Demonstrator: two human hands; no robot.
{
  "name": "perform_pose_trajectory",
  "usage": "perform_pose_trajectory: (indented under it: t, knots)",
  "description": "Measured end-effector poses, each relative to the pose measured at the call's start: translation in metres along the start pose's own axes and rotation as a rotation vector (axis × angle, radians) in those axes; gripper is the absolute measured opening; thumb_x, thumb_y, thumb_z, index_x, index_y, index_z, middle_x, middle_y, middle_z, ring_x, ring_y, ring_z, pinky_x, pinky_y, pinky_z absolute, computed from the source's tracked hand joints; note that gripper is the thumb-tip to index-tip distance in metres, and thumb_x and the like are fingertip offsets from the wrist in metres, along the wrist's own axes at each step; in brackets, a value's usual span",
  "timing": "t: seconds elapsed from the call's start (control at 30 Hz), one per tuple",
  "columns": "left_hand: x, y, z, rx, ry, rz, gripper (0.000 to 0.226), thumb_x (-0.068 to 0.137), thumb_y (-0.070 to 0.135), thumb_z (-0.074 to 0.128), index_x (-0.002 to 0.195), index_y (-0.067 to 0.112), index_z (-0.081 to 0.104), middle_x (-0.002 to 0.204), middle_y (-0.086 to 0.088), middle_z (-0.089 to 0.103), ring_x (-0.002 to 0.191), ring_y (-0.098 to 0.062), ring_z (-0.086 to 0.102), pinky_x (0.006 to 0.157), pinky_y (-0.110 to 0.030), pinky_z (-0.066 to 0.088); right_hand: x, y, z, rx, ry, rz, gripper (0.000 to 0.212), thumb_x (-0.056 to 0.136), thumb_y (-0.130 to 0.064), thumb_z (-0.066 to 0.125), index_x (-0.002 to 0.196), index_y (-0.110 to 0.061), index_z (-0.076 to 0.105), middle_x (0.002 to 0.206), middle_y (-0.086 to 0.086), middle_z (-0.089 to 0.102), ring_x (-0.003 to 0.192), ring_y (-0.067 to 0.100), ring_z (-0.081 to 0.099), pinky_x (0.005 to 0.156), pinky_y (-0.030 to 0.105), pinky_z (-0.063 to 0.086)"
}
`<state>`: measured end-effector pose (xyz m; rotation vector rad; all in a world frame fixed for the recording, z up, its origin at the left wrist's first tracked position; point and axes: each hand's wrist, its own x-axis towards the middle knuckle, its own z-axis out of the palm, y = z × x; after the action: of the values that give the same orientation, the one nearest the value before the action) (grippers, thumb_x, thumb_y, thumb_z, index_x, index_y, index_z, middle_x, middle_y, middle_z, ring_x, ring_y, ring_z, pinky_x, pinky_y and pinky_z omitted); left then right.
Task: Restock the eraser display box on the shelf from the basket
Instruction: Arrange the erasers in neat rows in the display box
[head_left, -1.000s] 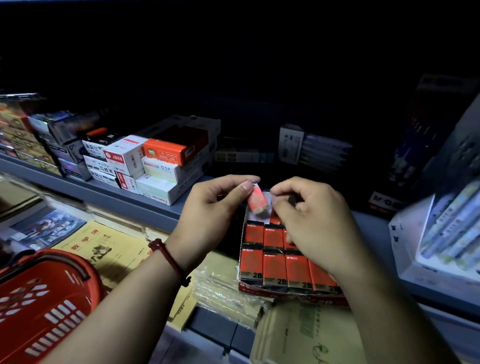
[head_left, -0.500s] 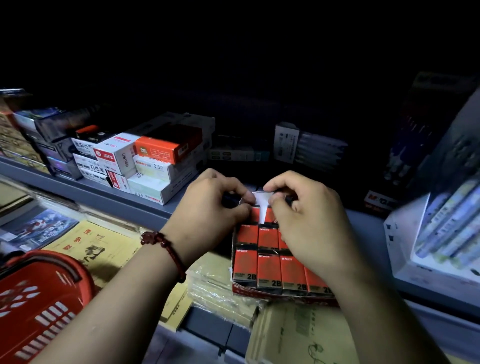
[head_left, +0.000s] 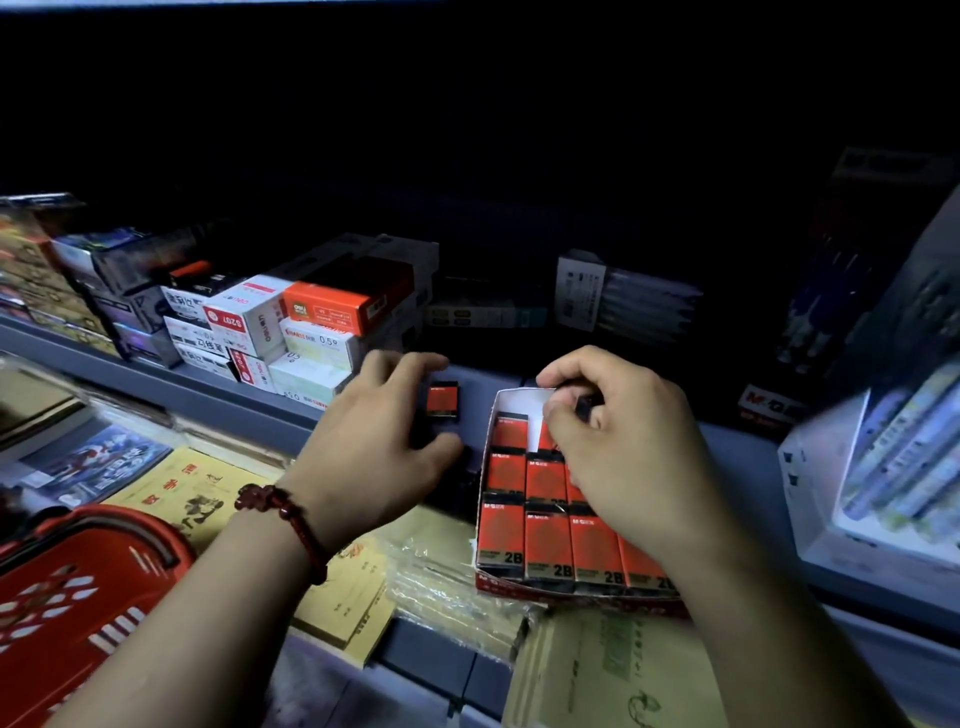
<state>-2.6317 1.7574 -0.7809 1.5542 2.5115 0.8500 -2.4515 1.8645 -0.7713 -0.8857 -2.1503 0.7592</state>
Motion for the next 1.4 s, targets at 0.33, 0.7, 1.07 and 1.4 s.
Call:
perform_pose_trajectory:
  t: [0.33, 0.7, 1.07, 1.4]
  knots:
    - [0.002, -0.005, 0.006, -0.302, 0.122, 0.027, 0.047, 0.081, 0.031, 0.083, 0.124, 0.030, 0.064, 0.108, 0.020, 0.068, 0.088, 0.001, 0.064, 0.081, -0.021, 0.055, -0.001, 0.001, 0.001, -0.001, -0.005, -0.023, 0.018, 0.100, -0.020, 0.057, 0.106, -0.035, 0.066, 0.058, -0.017, 0.054, 0.051, 0.003, 0.055, 0.055, 0.021, 0.039]
    - [-0.001, 0.015, 0.014, -0.176, 0.031, 0.417, 0.028, 0.095, 0.041, 0.063, 0.119, 0.031, 0.074, 0.125, 0.021, 0.064, 0.116, -0.006, 0.057, 0.101, -0.039, 0.046, 0.001, 0.005, -0.003, 0.167, 0.001, 0.033, 0.020, 0.098, -0.015, 0.062, 0.103, -0.034, 0.067, 0.088, -0.006, 0.070, 0.058, 0.012, 0.063, 0.051, 0.036, 0.053]
    - [-0.001, 0.013, 0.017, -0.178, 0.056, 0.255, 0.036, 0.082, 0.061, 0.052, 0.105, 0.043, 0.072, 0.113, 0.025, 0.051, 0.113, -0.002, 0.049, 0.103, -0.033, 0.043, 0.002, 0.005, 0.000, 0.133, 0.007, 0.030, 0.015, 0.099, -0.020, 0.060, 0.101, -0.033, 0.066, 0.074, -0.009, 0.066, 0.057, 0.008, 0.061, 0.055, 0.037, 0.055]
    - [-0.001, 0.020, 0.027, -0.295, 0.015, 0.183, 0.034, 0.084, 0.044, 0.043, 0.109, 0.049, 0.067, 0.105, 0.021, 0.054, 0.109, -0.007, 0.056, 0.099, -0.046, 0.046, 0.000, 0.003, 0.000, 0.152, 0.005, 0.039, 0.020, 0.096, -0.017, 0.062, 0.100, -0.036, 0.066, 0.084, -0.009, 0.070, 0.061, 0.008, 0.061, 0.059, 0.037, 0.055]
